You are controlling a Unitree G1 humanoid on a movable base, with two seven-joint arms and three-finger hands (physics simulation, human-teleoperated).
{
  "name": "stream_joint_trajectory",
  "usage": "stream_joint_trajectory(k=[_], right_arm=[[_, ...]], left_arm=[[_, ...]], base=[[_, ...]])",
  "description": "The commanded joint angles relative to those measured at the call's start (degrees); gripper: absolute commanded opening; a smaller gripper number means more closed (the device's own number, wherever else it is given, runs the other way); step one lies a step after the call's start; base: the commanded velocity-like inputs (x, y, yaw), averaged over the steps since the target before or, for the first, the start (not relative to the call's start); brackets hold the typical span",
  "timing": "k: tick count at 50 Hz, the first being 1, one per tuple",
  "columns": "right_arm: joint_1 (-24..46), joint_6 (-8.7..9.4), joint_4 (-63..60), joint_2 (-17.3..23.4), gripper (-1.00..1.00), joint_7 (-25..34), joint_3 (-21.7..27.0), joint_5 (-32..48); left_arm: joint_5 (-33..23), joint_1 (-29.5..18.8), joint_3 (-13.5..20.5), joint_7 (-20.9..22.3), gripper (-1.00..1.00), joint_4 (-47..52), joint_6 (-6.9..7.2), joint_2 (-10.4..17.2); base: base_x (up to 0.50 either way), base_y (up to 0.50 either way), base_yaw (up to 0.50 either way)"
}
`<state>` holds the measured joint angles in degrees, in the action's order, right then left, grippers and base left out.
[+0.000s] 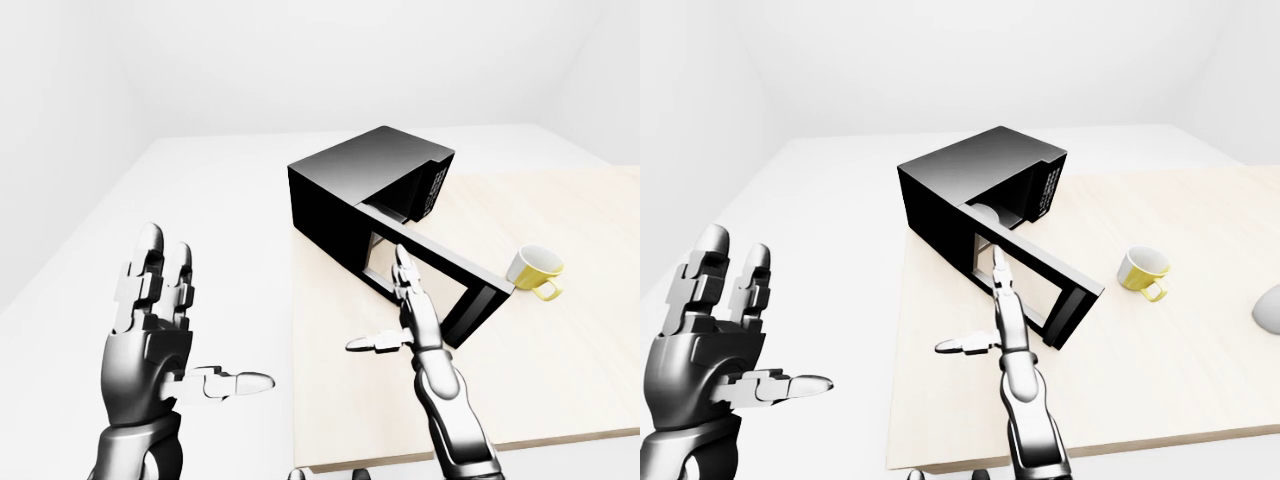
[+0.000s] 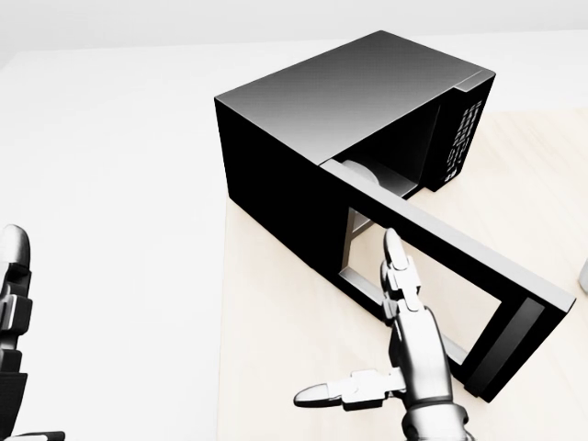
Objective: Close the microwave.
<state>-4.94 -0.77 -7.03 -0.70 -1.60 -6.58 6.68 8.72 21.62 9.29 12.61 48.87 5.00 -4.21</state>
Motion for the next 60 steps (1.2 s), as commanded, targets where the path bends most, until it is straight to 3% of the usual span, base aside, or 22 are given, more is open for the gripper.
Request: stream_joint_trajectory(k=[1, 8, 20, 25, 33, 42, 60], right_arm=[[4.25, -0.79, 5.96, 0.01, 1.00, 0.30, 3.15, -1.26], [7.49, 0.63, 7.47, 0.03, 1.00, 0.58, 4.17, -1.79], [14.34, -1.72, 16.83, 0.67, 1.00, -0.10, 6.00, -1.94], [18.06, -0.77, 19.16, 1.19, 1.00, -0.10, 6.68, -2.04], [23.45, -1.86, 25.47, 1.96, 1.00, -0.18, 7.57, -2.41], [33.20, -4.13, 37.23, 3.98, 1.00, -0.19, 9.17, -3.58], [53.30, -4.23, 63.91, 5.71, 1.00, 1.85, 10.43, -6.57]], left_arm=[[-0.08, 0.07, -0.29, -0.12, 1.00, -0.01, 0.00, 0.12], [-0.10, -0.23, -0.07, -0.14, 1.00, -0.49, 0.00, 0.17], [0.20, -0.62, 0.47, -0.13, 1.00, -0.38, 0.00, 0.18], [0.28, -0.53, 0.66, -0.02, 1.00, -0.11, 0.00, 0.06], [0.11, -0.63, 0.58, -0.07, 1.00, -0.26, 0.00, 0.05], [0.42, -0.66, 1.01, -0.01, 1.00, 0.35, 0.00, -0.06], [0.27, -0.07, 0.83, 0.38, 1.00, 1.00, 0.00, -0.34]], base=[[0.00, 0.00, 0.00], [0.00, 0.00, 0.00], [0.00, 0.00, 0.00], [0.00, 0.00, 0.00], [0.00, 0.00, 0.00], [0.00, 0.00, 0.00], [0.00, 0.00, 0.00]])
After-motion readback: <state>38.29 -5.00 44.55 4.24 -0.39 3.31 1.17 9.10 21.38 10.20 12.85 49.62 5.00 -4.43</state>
